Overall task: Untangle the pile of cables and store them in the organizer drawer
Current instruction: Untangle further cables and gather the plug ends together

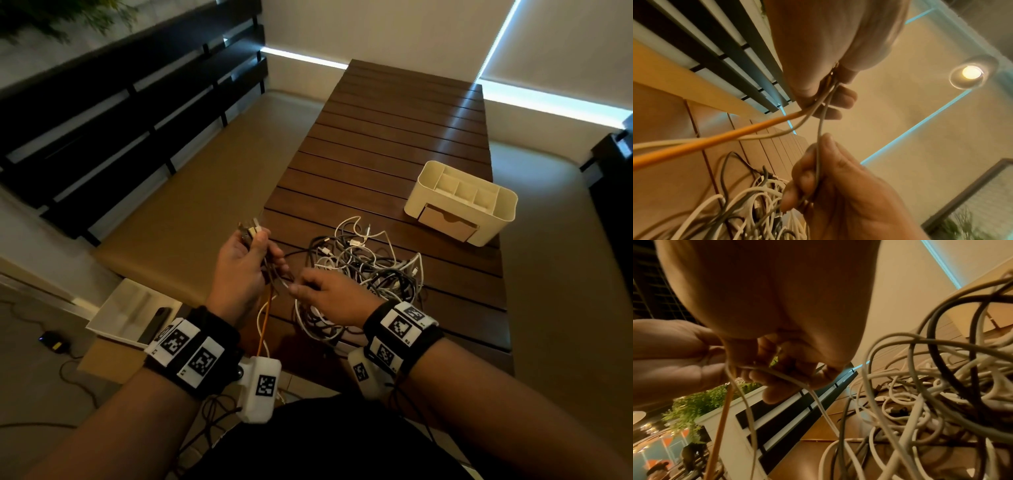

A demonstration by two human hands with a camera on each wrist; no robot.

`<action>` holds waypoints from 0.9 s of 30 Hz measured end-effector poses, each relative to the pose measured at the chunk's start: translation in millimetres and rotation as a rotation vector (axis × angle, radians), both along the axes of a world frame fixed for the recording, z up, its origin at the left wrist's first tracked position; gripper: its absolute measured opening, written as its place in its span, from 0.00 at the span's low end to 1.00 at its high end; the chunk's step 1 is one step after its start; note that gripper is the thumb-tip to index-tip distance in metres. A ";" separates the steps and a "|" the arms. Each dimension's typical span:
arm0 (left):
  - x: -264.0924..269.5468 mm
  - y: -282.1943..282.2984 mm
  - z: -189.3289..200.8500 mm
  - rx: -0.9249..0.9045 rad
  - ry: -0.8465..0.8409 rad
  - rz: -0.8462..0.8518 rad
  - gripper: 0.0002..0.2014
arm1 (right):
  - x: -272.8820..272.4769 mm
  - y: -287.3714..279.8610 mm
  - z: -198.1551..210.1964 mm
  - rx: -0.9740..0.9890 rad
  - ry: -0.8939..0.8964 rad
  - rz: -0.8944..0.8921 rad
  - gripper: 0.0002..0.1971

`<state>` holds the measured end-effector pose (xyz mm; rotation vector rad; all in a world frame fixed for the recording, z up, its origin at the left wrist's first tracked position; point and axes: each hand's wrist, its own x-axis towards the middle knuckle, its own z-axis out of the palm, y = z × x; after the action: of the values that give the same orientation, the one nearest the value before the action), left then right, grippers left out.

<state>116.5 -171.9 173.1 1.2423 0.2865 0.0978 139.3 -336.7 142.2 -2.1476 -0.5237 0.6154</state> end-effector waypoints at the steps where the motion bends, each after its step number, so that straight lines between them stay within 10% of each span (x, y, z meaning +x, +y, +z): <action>1: 0.0 1.9 1.3 -0.039 0.016 0.029 0.07 | 1.3 -2.6 0.4 -0.012 0.002 -0.005 0.11; 8: 0.5 15.8 9.9 -0.159 0.044 0.084 0.10 | 9.9 -17.6 -9.4 -0.039 -0.047 -0.070 0.07; 17: -2.3 5.5 11.5 0.475 -0.070 -0.327 0.13 | 13.1 -5.5 39.5 0.206 -0.300 -0.172 0.02; 23: -0.1 8.1 17.9 0.559 -0.096 -0.540 0.12 | 12.5 -8.0 47.9 0.287 -0.275 -0.222 0.22; 27: 1.9 12.3 22.5 0.516 -0.081 -0.627 0.10 | 10.7 -11.3 49.6 0.259 -0.285 -0.196 0.14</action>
<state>118.4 -159.6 195.5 1.7835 -0.2240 -0.3379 150.0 -348.0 191.8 -2.0157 -0.5057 0.1239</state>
